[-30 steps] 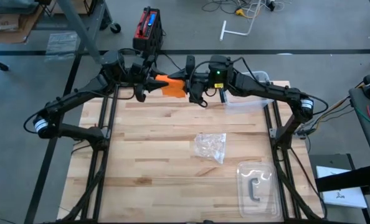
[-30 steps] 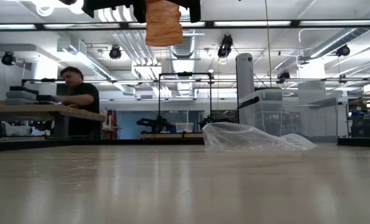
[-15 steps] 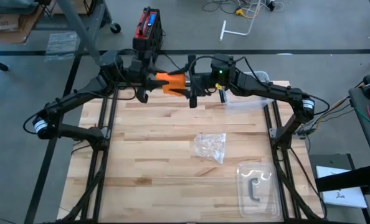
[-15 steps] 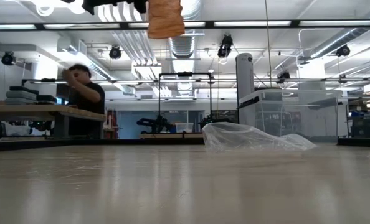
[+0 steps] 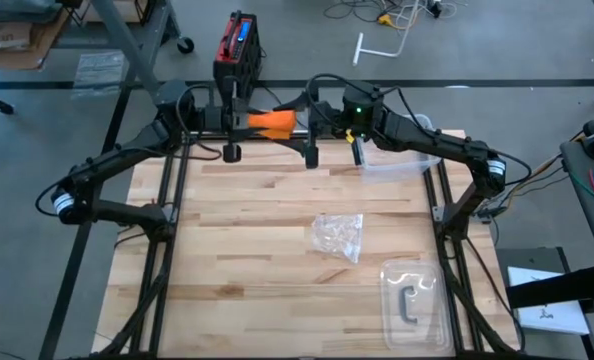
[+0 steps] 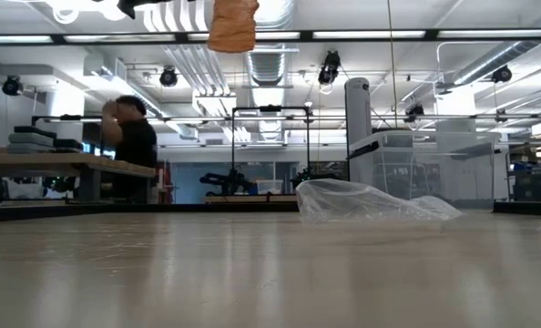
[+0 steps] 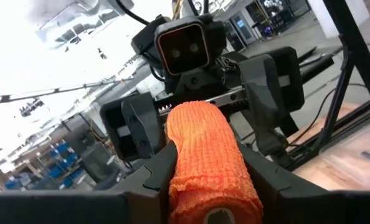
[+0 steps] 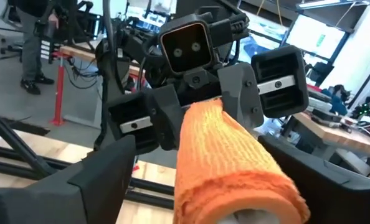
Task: Roll bandage
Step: Roll the orange bandage
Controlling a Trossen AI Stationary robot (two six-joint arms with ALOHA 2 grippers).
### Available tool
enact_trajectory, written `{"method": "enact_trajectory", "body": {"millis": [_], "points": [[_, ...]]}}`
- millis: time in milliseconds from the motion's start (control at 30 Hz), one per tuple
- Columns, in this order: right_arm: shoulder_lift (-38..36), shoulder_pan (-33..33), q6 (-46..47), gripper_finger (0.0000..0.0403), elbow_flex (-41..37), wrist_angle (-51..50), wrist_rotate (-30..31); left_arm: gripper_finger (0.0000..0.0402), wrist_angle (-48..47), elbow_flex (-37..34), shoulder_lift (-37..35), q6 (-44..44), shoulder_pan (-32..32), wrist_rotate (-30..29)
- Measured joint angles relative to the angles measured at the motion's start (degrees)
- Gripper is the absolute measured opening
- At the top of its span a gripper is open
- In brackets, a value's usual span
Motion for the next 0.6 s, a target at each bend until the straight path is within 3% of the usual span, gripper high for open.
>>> {"method": "enact_trajectory", "body": {"millis": [200, 600], "points": [[0.37, 0.00, -5.51, 0.0273, -0.02, -0.13, 4.64, 0.0120, 0.02, 0.00, -0.08, 0.01, -0.43, 0.01], [0.98, 0.13, -8.40, 0.0170, -0.17, -0.26, 4.82, 0.0121, -2.53, 0.11, -0.11, -0.18, -1.11, -0.15]]}}
